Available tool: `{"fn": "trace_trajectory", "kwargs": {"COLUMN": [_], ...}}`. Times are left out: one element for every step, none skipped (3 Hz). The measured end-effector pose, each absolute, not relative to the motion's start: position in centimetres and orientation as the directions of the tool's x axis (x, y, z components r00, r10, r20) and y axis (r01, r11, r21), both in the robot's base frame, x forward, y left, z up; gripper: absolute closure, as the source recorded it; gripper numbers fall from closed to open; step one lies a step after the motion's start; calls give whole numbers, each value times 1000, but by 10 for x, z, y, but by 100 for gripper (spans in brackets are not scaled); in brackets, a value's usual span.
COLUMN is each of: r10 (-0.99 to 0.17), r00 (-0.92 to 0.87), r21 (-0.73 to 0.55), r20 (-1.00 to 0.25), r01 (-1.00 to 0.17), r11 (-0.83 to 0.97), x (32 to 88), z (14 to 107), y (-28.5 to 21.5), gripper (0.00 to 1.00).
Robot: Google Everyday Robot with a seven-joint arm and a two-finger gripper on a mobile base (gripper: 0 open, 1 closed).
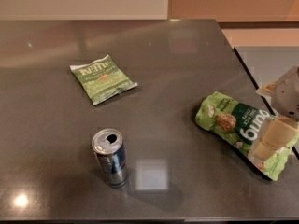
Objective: Pick green rice chip bag
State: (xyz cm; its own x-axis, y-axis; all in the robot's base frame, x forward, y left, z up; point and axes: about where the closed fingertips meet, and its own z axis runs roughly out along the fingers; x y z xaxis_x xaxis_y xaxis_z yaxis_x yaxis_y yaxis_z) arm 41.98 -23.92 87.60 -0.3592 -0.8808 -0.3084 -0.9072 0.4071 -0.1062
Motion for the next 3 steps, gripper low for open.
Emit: {"fn": "trace_trajectory", "kwargs": {"r10": [-866,-854,-849], "r00": [-373,-384,-386], "r21": [-110,-111,-100], "r20": [-333,-351,-360], "r01": [-897,-888,-889], "r11": [428,445,447], "x": [427,433,435], "z": [861,850,843], "y": [-248,-257,-260], "gripper": [0,0,18]}}
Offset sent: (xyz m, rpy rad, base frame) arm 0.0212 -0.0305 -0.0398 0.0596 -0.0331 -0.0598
